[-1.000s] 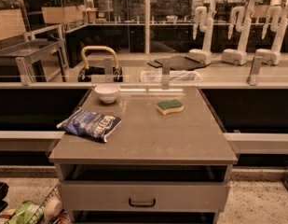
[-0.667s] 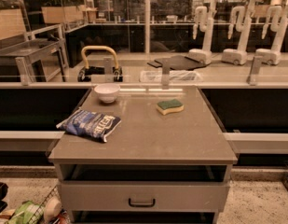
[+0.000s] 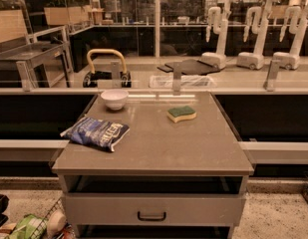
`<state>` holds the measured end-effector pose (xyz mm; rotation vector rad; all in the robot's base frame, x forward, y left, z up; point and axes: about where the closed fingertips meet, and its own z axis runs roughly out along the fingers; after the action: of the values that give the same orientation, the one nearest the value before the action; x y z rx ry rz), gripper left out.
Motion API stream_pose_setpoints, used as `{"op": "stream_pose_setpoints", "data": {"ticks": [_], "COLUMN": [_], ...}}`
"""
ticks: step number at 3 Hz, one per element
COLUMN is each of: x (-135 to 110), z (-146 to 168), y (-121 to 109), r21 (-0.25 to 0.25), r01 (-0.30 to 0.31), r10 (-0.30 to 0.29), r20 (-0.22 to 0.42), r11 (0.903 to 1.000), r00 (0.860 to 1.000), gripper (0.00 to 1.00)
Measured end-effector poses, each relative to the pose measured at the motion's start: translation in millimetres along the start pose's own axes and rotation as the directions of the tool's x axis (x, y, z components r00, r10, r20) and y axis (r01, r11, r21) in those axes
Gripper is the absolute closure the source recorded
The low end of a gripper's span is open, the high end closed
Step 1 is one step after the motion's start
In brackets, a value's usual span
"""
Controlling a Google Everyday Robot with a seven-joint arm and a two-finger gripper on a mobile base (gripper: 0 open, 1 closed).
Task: Place green can into bottom drawer
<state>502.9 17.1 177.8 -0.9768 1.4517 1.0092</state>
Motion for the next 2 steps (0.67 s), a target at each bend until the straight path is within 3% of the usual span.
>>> {"op": "stream_pose_setpoints", "data": {"ticks": [2], "x": [-1.6], "z": [3.2], "y": [3.6], "r21": [-0.005], "r01": [-0.007], "r10": [0.007], "r20": [0.003], "r11": [1.0000], "r00": [1.000], "gripper": [0.50]}}
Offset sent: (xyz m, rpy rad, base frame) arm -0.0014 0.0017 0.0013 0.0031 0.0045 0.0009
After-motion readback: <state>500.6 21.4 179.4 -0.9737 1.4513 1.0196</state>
